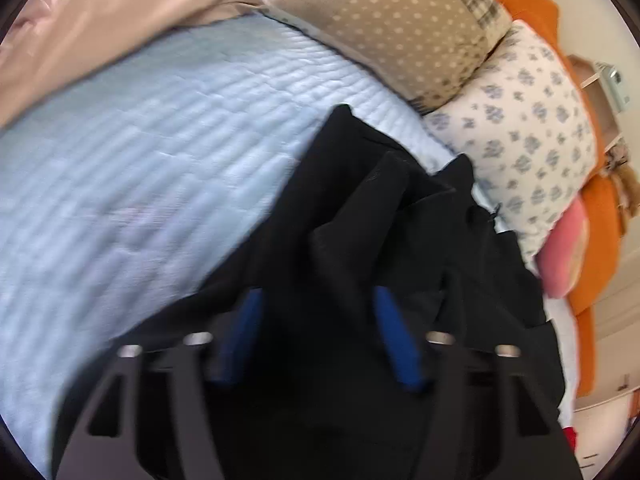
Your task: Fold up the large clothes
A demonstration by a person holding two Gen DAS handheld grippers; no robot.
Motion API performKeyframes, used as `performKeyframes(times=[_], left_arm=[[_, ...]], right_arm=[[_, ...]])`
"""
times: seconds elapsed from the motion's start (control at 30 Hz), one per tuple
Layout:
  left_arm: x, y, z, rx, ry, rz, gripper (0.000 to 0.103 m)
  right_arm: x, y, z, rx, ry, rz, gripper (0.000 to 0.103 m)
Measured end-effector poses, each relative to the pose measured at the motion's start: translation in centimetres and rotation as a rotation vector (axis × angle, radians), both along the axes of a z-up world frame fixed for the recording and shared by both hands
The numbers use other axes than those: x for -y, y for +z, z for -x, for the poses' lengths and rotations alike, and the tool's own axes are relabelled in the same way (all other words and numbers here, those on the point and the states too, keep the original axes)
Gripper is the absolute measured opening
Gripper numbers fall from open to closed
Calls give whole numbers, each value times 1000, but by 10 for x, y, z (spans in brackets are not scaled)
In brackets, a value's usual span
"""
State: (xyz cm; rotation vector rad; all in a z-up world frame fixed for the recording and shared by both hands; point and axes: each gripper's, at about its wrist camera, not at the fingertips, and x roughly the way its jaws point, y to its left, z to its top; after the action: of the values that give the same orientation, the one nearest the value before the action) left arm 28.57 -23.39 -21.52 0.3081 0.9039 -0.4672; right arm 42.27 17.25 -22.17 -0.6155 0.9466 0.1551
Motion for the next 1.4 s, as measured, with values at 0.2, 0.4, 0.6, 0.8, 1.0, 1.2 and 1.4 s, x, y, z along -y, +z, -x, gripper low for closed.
performKeyframes(times=[0.2, 0.4, 0.6, 0.8, 1.0, 1.2, 1.4], left_arm=[[-2, 0, -2, -9, -1, 15, 100], [-15, 8, -9, -67, -19, 91, 100], [-63, 29, -30, -237, -50, 198, 100], [-175, 66, -70, -236, 139, 262, 100], [-287, 86, -157, -171, 424, 271, 100], [-312, 75, -227, -238, 415, 351, 100], [-313, 39, -254, -346, 430, 480, 100]], right_arm=[[-23, 46, 46, -63, 145, -143, 98], [46, 143, 64, -17, 199, -388, 97], [199, 219, 46, 36, 90, -570, 98], [359, 202, 43, 147, -122, -610, 98], [405, 105, 35, 58, -225, -590, 97], [401, 25, 25, -23, -278, -576, 97], [385, 3, 24, -51, -263, -560, 98]])
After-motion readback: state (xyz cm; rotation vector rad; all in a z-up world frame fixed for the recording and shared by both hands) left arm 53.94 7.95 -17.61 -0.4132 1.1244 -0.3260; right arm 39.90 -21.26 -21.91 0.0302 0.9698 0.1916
